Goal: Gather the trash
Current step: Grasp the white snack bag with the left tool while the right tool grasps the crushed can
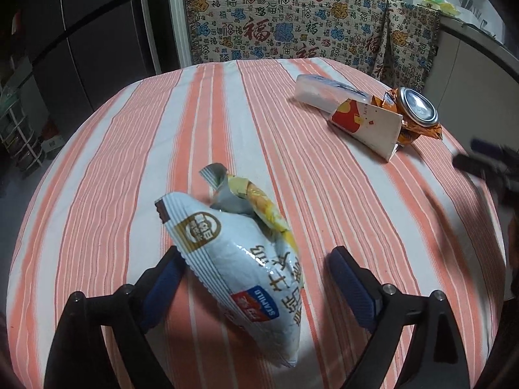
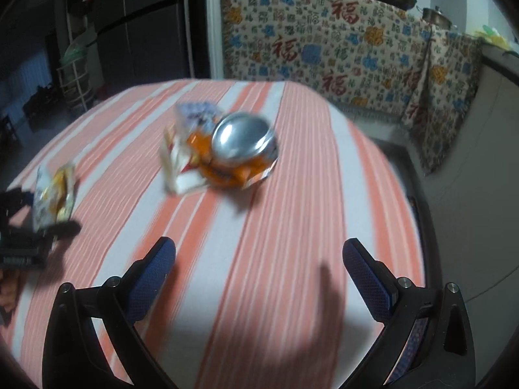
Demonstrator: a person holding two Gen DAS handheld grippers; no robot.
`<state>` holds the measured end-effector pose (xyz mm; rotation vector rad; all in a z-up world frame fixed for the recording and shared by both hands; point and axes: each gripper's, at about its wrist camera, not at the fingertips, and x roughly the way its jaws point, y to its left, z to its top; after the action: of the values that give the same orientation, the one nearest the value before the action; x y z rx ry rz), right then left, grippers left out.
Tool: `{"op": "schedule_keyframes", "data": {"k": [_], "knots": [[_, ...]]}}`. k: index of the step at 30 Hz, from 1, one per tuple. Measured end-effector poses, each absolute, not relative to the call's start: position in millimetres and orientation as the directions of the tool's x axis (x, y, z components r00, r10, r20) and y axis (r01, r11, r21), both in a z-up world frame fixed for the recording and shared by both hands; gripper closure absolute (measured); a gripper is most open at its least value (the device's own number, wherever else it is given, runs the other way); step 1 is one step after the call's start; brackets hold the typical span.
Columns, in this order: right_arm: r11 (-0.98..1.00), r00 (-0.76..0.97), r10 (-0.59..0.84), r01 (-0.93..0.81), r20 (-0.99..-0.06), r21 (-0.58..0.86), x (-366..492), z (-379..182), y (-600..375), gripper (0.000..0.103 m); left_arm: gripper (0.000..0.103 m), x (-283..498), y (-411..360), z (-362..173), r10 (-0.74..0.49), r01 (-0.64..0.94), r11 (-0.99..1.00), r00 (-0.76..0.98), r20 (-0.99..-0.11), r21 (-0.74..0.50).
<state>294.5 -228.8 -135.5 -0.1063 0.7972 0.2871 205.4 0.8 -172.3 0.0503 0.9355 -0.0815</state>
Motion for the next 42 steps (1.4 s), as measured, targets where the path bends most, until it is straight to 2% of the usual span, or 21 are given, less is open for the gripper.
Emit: {"op": "schedule_keyframes", "data": {"k": [4, 8, 9, 10, 11, 18, 22, 27, 31, 33, 35, 42], "knots": [[0.930, 0.624, 0.302, -0.359, -0.721, 0.079, 339.3, -129.2, -218.0, 0.001, 0.010, 205.5, 0.7, -172.2, -0.048, 0.091, 0.996, 0.591, -0.805, 0.007], [0.915, 0.596, 0.310, -0.399, -0.741, 0.062, 369.8, -135.7, -195.3, 0.001, 0.010, 206.1, 0.6, -172.2, -0.049, 0.091, 0.996, 0.591, -0.805, 0.006], [0.913, 0.589, 0.306, -0.404, -0.748, 0.056, 374.3, -138.0, -191.0, 0.007, 0.010, 204.5, -0.2, -172.1, -0.049, 0.089, 0.996, 0.591, -0.805, 0.006], [0.911, 0.582, 0.305, -0.410, -0.754, 0.052, 374.1, -140.0, -189.3, 0.019, 0.010, 204.5, -0.4, -172.0, -0.049, 0.090, 0.996, 0.591, -0.805, 0.005], [0.909, 0.574, 0.307, -0.414, -0.759, 0.055, 371.7, -141.0, -188.6, 0.055, 0.010, 204.7, -0.2, -172.0, -0.049, 0.090, 0.996, 0.591, -0.805, 0.005], [0.931, 0.597, 0.357, -0.294, -0.718, 0.218, 304.0, -120.5, -234.1, 0.055, 0.009, 205.1, 0.3, -172.1, -0.048, 0.090, 0.996, 0.591, -0.805, 0.006], [0.927, 0.569, 0.374, -0.242, -0.733, 0.285, 251.6, -136.8, -238.2, 0.055, 0.009, 204.9, 0.1, -172.0, -0.048, 0.089, 0.996, 0.591, -0.805, 0.006], [0.919, 0.536, 0.379, -0.312, -0.755, 0.240, 221.6, -156.5, -214.5, 0.047, 0.009, 204.8, 0.2, -171.7, -0.049, 0.089, 0.996, 0.592, -0.805, 0.004], [0.888, 0.505, 0.438, -0.373, -0.744, 0.270, 213.1, -157.5, -213.9, 0.042, 0.010, 201.6, 4.4, -170.4, -0.075, 0.097, 0.995, 0.593, -0.802, -0.021], [0.878, 0.512, 0.458, -0.387, -0.726, 0.281, 211.5, -152.9, -218.8, 0.030, 0.010, 198.1, 8.1, -169.3, -0.105, 0.109, 0.993, 0.594, -0.797, -0.049], [0.870, 0.523, 0.476, -0.394, -0.707, 0.295, 207.8, -148.1, -222.9, 0.024, 0.010, 193.3, 11.8, -168.5, -0.130, 0.125, 0.990, 0.595, -0.793, -0.068], [0.878, 0.560, 0.428, -0.442, -0.709, 0.181, 203.2, -141.8, -208.4, 0.023, 0.011, 174.2, 19.2, -162.3, -0.184, 0.148, 0.982, 0.607, -0.773, -0.118]]}}
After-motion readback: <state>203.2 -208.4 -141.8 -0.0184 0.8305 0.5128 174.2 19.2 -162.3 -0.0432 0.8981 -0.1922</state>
